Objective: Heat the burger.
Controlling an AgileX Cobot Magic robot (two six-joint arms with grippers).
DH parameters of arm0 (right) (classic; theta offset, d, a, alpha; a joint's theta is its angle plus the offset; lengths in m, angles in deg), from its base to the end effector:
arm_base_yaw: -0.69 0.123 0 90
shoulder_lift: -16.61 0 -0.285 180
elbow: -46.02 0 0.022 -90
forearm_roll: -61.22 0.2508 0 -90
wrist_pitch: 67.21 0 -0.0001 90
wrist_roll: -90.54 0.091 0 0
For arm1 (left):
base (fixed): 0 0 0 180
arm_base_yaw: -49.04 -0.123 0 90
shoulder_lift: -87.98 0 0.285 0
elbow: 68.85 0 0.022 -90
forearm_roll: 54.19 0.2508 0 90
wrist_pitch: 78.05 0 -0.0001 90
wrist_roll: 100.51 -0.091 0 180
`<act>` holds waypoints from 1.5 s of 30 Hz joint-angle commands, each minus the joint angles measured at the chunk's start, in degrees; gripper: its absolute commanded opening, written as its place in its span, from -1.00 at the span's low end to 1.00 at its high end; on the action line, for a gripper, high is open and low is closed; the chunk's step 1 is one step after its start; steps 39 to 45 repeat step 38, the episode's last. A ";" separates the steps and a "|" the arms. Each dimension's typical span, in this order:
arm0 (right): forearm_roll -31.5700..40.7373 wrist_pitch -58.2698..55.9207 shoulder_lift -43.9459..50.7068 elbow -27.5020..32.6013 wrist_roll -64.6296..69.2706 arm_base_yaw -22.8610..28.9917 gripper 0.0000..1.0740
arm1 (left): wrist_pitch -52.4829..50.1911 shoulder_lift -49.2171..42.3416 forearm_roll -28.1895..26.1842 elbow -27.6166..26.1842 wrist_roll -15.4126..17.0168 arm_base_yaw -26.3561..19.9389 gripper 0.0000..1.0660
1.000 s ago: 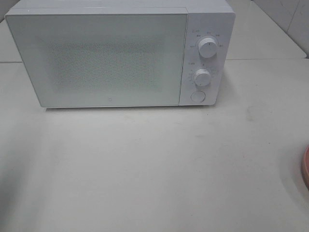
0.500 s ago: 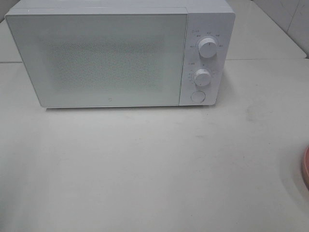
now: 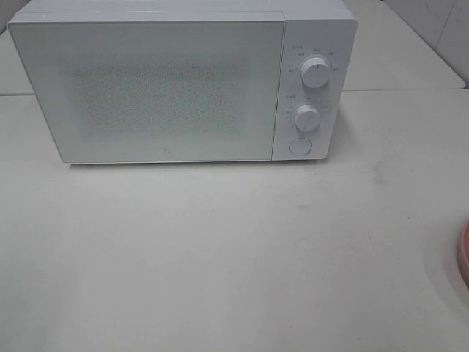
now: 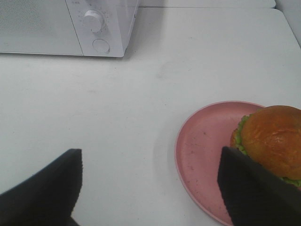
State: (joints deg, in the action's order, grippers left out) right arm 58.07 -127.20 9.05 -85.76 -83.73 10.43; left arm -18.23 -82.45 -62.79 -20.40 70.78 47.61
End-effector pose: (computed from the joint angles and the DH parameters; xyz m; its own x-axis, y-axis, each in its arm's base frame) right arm -0.0049 -0.0052 0.2802 -0.4360 -0.0014 -0.9000 -0.0954 0.9944 0.0446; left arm 0.0003 -0.0118 0.2800 -0.4543 0.0641 -0.8885 0.1247 0.9922 0.0078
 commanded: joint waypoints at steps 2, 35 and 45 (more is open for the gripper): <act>-0.11 0.57 1.49 0.00 -0.63 -0.40 0.42 | -0.11 -3.44 -1.03 0.17 0.00 0.06 0.90; -0.11 0.57 0.97 0.00 -0.63 -0.40 0.42 | -0.17 -3.55 -1.15 0.17 0.23 0.11 0.90; -0.11 0.57 0.97 0.00 -0.63 -0.40 0.42 | -0.17 -3.55 -1.15 0.17 0.23 0.11 0.90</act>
